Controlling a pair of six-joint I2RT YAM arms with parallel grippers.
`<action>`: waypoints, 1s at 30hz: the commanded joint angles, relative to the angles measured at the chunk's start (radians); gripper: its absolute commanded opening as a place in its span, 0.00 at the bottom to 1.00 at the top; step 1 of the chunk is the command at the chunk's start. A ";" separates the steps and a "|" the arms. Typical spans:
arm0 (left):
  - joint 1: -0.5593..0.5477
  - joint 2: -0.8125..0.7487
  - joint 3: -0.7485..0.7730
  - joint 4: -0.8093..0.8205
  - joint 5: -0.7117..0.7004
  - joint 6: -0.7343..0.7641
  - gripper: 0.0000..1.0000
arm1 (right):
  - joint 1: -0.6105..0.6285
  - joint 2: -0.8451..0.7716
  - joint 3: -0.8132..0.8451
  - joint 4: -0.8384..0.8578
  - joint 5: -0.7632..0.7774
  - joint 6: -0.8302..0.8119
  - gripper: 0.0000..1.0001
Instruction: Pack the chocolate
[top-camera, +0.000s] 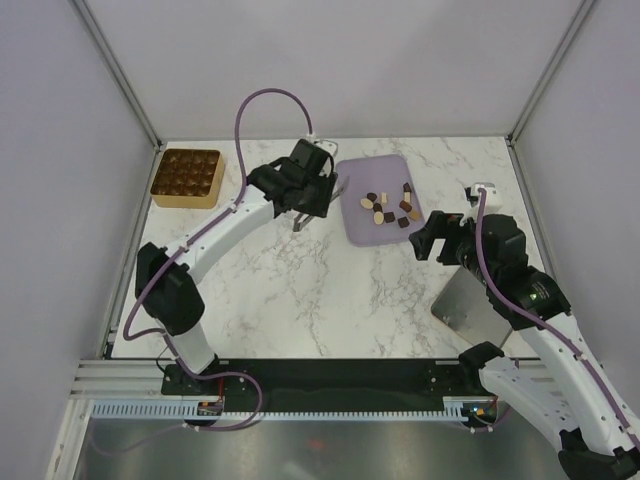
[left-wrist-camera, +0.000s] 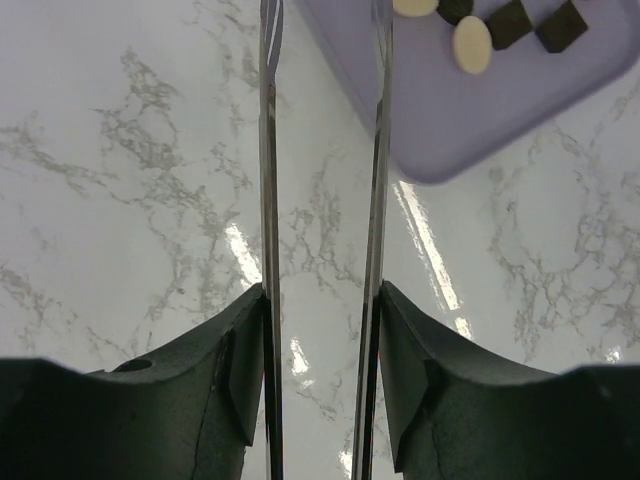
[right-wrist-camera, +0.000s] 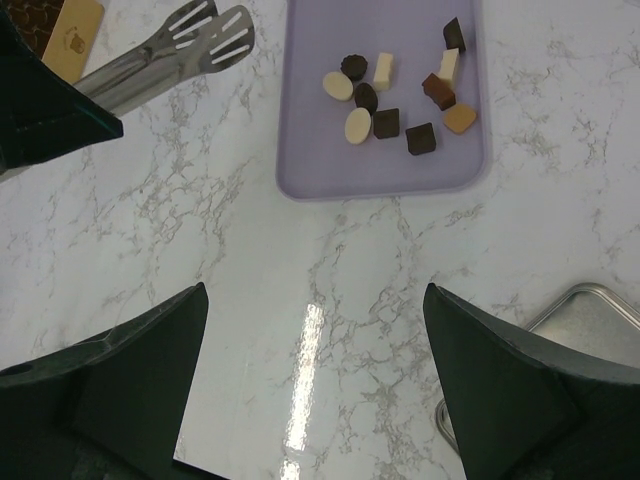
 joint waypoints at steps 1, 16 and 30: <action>-0.072 0.033 0.023 0.063 -0.013 -0.034 0.53 | 0.001 -0.018 0.025 -0.007 0.016 -0.004 0.97; -0.124 0.278 0.162 0.094 -0.019 0.003 0.53 | 0.003 -0.023 0.039 -0.018 0.036 -0.028 0.97; -0.124 0.378 0.230 0.097 -0.002 0.005 0.53 | 0.003 -0.012 0.030 -0.009 0.057 -0.042 0.97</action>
